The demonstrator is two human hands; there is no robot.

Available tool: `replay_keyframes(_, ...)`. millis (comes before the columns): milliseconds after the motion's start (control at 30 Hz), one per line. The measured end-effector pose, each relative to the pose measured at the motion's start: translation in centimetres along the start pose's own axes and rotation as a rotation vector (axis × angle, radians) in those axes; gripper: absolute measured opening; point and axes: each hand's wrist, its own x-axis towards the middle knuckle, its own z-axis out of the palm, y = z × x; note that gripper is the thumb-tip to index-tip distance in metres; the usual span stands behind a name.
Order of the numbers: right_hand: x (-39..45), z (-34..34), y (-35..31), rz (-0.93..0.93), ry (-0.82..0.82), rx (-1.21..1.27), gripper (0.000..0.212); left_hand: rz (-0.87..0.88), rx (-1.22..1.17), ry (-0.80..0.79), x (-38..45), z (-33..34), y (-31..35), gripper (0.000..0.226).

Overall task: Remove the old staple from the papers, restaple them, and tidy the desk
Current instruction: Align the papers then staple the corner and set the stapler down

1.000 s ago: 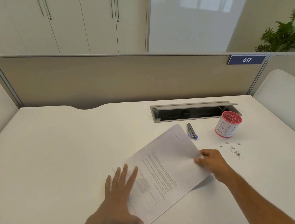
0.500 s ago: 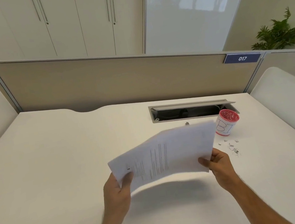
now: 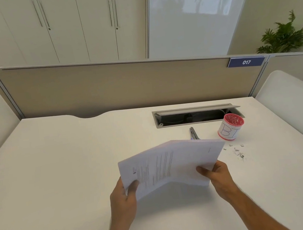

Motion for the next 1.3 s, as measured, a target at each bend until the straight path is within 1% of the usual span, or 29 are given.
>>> replay_keyframes(100,0.0,-0.2,-0.7,0.021,-0.032,-0.015,0.033,0.032,0.039,0.027,0.1,-0.2,1.0,0.042)
replay_keyframes(167,-0.1,-0.3,-1.7,0.038,-0.073,-0.021,0.041,0.048,0.078,0.037,0.4,-0.4,1.8,0.041)
replay_keyframes(200,-0.2,-0.4,-2.3,0.017,-0.046,-0.106,0.052,0.053,0.103,0.027,0.7,-0.6,2.0,0.039)
replay_keyframes(267,-0.2,-0.4,-4.0,-0.123,0.111,-0.439,0.086,0.041,0.165,-0.033,1.3,-0.9,2.6,0.031)
replay_keyframes(300,-0.2,-0.3,-5.3,-0.256,0.161,-0.567,0.100,0.030,0.206,-0.080,1.6,-1.1,2.9,0.022)
replay_keyframes(333,-0.3,-0.1,-6.8,-0.418,0.155,-0.651,0.105,0.026,0.255,-0.131,1.9,-1.3,3.3,0.016)
replay_keyframes(367,-0.4,0.3,-8.5,-0.568,0.097,-0.707,0.103,0.031,0.308,-0.187,2.2,-1.3,3.8,0.014)
replay_keyframes(400,-0.7,0.9,-10.3,-0.650,-0.004,-0.755,0.098,0.041,0.349,-0.247,2.3,-1.3,4.3,0.016)
replay_keyframes(433,-1.2,1.8,-12.1,-0.651,-0.130,-0.783,0.093,0.050,0.377,-0.304,2.3,-1.2,4.9,0.018)
replay_keyframes(500,-2.0,3.8,-14.3,-0.525,-0.375,-0.805,0.083,0.074,0.409,-0.396,2.3,-0.8,6.2,0.021)
replay_keyframes(533,-2.3,4.7,-14.7,-0.456,-0.457,-0.832,0.076,0.086,0.418,-0.431,2.3,-0.5,6.7,0.023)
replay_keyframes(600,-2.5,6.1,-14.6,-0.362,-0.524,-0.893,0.059,0.111,0.426,-0.483,2.2,-0.2,7.5,0.023)
replay_keyframes(667,-2.4,6.8,-14.2,-0.316,-0.499,-0.914,0.040,0.119,0.435,-0.519,2.2,-0.1,7.9,0.023)
replay_keyframes(733,-2.1,7.0,-14.0,-0.289,-0.474,-0.900,0.026,0.122,0.456,-0.537,2.3,-0.2,8.0,0.020)
replay_keyframes(867,-2.0,6.6,-13.9,-0.272,-0.450,-0.822,0.017,0.118,0.462,-0.556,3.0,-0.9,8.6,0.011)
replay_keyframes(967,-1.8,5.8,-14.5,-0.261,-0.371,-0.704,0.014,0.092,0.438,-0.543,4.1,-2.0,9.0,0.011)
replay_keyframes(1033,-1.7,5.0,-15.1,-0.247,-0.314,-0.577,0.011,0.063,0.351,-0.514,4.9,-2.9,9.1,0.007)
replay_keyframes(1167,-1.8,4.0,-15.7,-0.210,-0.257,-0.331,0.011,0.018,0.045,-0.368,5.3,-3.6,9.4,0.004)
replay_keyframes(1233,-1.8,3.8,-15.5,-0.186,-0.221,-0.268,0.011,-0.025,-0.133,-0.302,4.9,-3.2,9.6,0.005)
replay_keyframes(1300,-1.6,3.8,-14.9,-0.148,-0.180,-0.234,0.013,-0.082,-0.260,-0.242,4.7,-2.5,9.6,0.010)
